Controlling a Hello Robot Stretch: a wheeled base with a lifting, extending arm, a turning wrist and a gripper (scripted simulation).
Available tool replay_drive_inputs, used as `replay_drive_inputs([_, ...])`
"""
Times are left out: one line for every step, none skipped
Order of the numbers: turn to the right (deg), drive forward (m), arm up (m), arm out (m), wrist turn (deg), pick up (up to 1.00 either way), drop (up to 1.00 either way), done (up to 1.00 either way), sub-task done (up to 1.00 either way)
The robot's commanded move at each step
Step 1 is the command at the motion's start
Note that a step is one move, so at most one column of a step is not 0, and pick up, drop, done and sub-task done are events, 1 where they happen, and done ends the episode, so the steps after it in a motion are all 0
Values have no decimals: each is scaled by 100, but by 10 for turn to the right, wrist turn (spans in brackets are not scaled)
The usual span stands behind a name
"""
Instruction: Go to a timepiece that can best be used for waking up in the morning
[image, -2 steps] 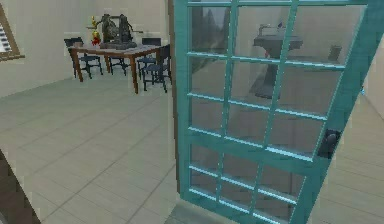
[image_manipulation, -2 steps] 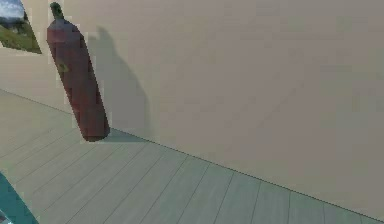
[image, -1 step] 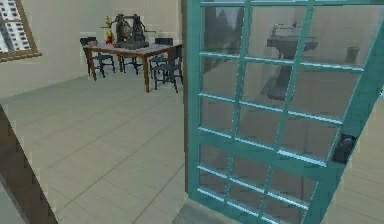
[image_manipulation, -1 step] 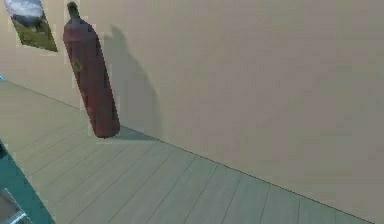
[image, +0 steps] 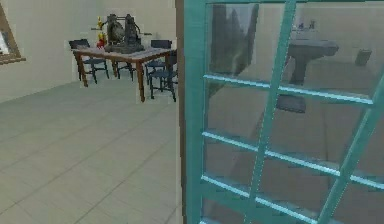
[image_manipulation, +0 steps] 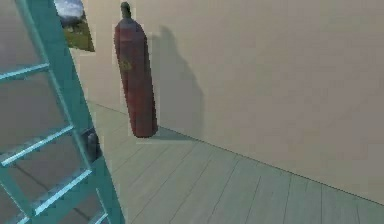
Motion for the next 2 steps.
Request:
replay_drive_inputs([0, 45, 0, 0, 0, 0, 0, 0, 0])
replay_drive_inputs([-450, 0, 0, 0, 0, 0, 0, 0, 0])
